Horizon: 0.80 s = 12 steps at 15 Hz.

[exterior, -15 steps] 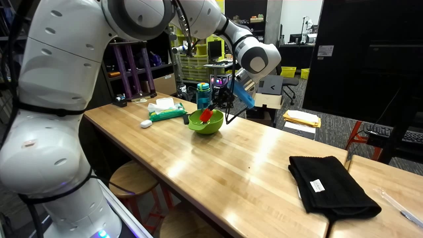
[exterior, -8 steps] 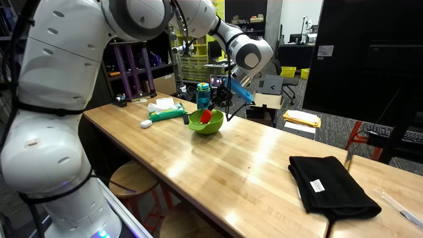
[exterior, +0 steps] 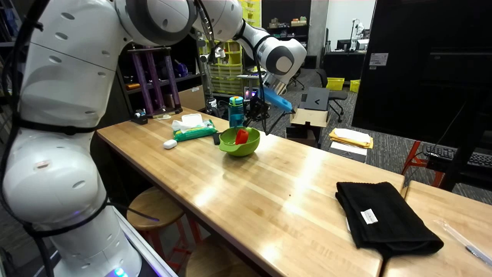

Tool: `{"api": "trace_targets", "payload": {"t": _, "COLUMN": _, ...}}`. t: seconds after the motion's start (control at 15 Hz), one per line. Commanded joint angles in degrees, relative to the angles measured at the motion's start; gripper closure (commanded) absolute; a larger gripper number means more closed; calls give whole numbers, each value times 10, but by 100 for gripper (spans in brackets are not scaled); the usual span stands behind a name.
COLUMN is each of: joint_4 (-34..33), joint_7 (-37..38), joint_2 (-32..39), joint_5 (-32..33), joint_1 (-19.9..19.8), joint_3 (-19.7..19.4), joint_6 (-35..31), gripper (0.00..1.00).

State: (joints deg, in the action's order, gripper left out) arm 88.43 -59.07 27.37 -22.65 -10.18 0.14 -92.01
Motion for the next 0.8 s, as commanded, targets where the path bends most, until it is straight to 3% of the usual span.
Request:
{"api": "trace_targets", "payload": {"t": 0.0, "joint_4": 15, "joint_7": 9, "joint_2": -23, "joint_5": 22, "joint_1": 8, "joint_3": 6, "joint_6": -23, "gripper": 98}}
{"api": "trace_targets", "payload": {"t": 0.73, "joint_4": 50, "joint_7": 15, "joint_2": -43, "joint_5": 77, "joint_1": 38, "joint_3": 18, "joint_6": -95, "gripper": 98}}
